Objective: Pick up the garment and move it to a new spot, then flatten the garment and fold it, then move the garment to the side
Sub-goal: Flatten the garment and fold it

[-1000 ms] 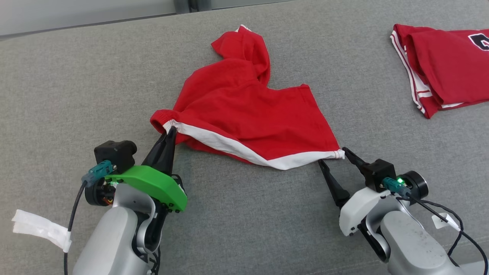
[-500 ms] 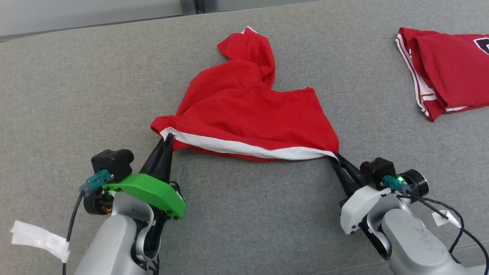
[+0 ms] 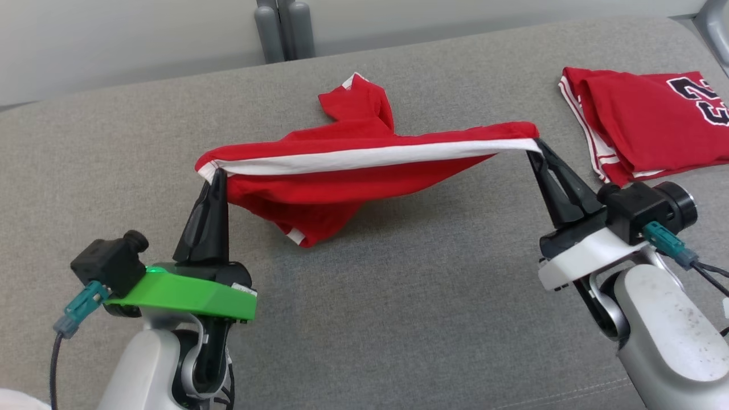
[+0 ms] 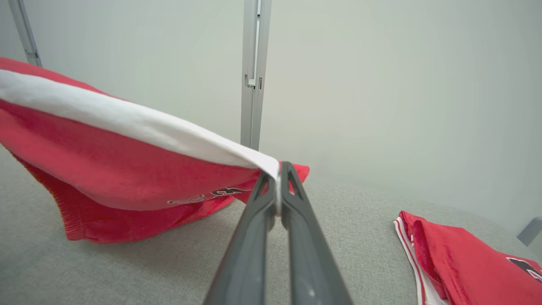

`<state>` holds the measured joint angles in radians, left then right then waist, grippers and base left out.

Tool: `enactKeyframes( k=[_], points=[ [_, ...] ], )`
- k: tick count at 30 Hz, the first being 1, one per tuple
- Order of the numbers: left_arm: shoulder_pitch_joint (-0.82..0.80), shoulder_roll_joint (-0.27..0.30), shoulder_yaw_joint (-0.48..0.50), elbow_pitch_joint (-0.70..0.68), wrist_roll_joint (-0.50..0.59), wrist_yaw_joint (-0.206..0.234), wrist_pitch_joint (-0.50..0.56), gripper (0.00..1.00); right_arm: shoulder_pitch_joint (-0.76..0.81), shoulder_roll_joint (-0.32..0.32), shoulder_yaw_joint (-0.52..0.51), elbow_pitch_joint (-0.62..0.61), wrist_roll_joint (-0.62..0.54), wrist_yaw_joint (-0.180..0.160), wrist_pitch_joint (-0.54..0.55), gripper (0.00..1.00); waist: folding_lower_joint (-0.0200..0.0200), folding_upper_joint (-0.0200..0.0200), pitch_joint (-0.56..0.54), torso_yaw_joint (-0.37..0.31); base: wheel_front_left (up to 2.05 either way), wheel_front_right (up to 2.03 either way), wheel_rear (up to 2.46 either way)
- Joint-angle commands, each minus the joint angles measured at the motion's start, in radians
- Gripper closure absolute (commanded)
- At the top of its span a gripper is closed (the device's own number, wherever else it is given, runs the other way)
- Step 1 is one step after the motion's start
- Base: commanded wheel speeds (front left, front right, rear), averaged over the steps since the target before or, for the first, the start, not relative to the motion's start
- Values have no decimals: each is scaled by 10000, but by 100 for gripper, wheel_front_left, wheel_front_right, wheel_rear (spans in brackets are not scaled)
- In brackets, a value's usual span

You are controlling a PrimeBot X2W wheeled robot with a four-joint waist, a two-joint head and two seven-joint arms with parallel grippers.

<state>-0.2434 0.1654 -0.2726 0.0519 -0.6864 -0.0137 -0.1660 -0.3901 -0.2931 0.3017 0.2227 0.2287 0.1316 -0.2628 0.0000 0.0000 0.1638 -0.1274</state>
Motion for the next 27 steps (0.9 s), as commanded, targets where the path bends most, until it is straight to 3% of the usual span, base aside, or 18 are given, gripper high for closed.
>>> enactKeyframes(
  k=[1,9,17,22,27],
  points=[
    [247,54,87,-292,-78,7,-86,100,204,-108,-113,-349,-99,-18,-25,100,0,0,-553,-171,0,0,0],
    [754,737,457,-3064,13,455,517,100,697,-838,-691,-2984,-472,-18,308,100,0,0,-1608,-365,0,0,0],
    [-175,1692,796,-5560,250,915,1989,100,904,-1280,-1409,-5654,-743,-18,1478,100,0,0,-1782,-409,0,0,0],
    [-1020,2025,857,-5689,83,1012,2876,100,821,-1513,-1368,-6179,-821,-18,2207,100,0,0,-1522,-411,0,0,0],
    [-2362,2171,837,-4404,-182,821,3433,100,-266,-1638,-574,-5346,-342,-18,2394,100,0,0,-552,-406,0,0,0]
  ],
)
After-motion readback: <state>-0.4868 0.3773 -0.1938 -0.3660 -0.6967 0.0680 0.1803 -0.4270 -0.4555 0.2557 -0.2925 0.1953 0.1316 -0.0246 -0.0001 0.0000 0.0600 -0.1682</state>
